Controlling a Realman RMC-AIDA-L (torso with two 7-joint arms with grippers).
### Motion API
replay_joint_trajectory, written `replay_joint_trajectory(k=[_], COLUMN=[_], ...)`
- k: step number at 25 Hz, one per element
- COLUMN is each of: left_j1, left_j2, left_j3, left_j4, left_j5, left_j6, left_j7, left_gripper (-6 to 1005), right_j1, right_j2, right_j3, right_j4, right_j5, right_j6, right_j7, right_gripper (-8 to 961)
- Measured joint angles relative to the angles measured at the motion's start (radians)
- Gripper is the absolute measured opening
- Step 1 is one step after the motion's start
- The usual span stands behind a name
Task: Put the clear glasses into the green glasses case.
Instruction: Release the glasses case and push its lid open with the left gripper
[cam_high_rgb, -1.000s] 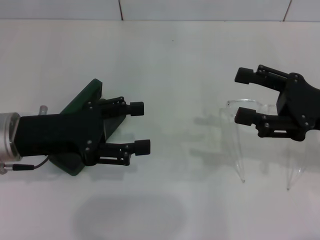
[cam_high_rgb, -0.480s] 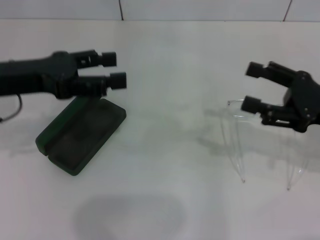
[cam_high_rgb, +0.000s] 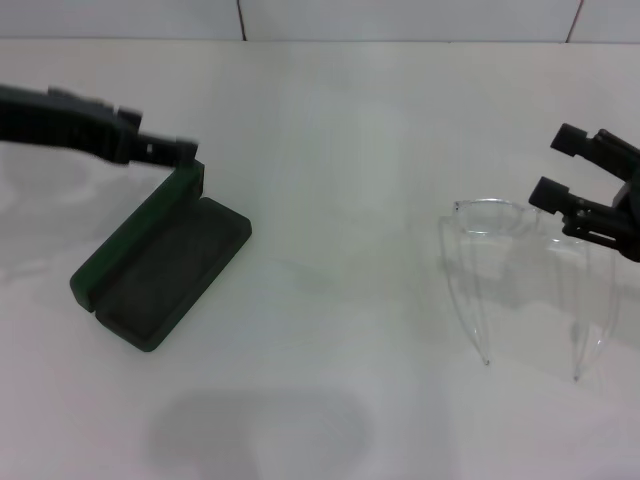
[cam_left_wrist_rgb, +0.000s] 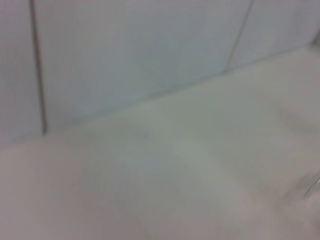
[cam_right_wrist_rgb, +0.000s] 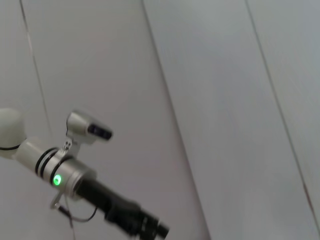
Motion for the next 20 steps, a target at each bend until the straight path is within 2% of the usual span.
replay_joint_trajectory(k=[3,7,14,20], left_j1=[0.001,0.009,0.005,-0.003], left_j2=[0.003,-0.001,-0.002,0.000], left_j3=[0.098,0.176,0.194,0.195], left_j4=[0.044,0.096,0.024,-0.045], left_j5=[0.107,0.194,0.221,0.234], left_j6=[0.007,0.010,0.001,-0.042], left_j7=[-0.136,-0.210,-0.230,-0.219], left_gripper=[874,871,846,716], right_j1=[-0.007,-0.008,-0.002,-0.003], right_j2=[0.000,0.001,0.001,0.001], right_j3=[0.012,0.008,0.004,0.003], right_j4=[0.001,0.002,0.003,0.003], right_j5=[0.004,0.004,0.000,-0.001], right_j6=[-0.007,-0.008,-0.008,-0.006], right_j7=[0.002,0.001,0.000,-0.001], right_gripper=[886,886,886,886])
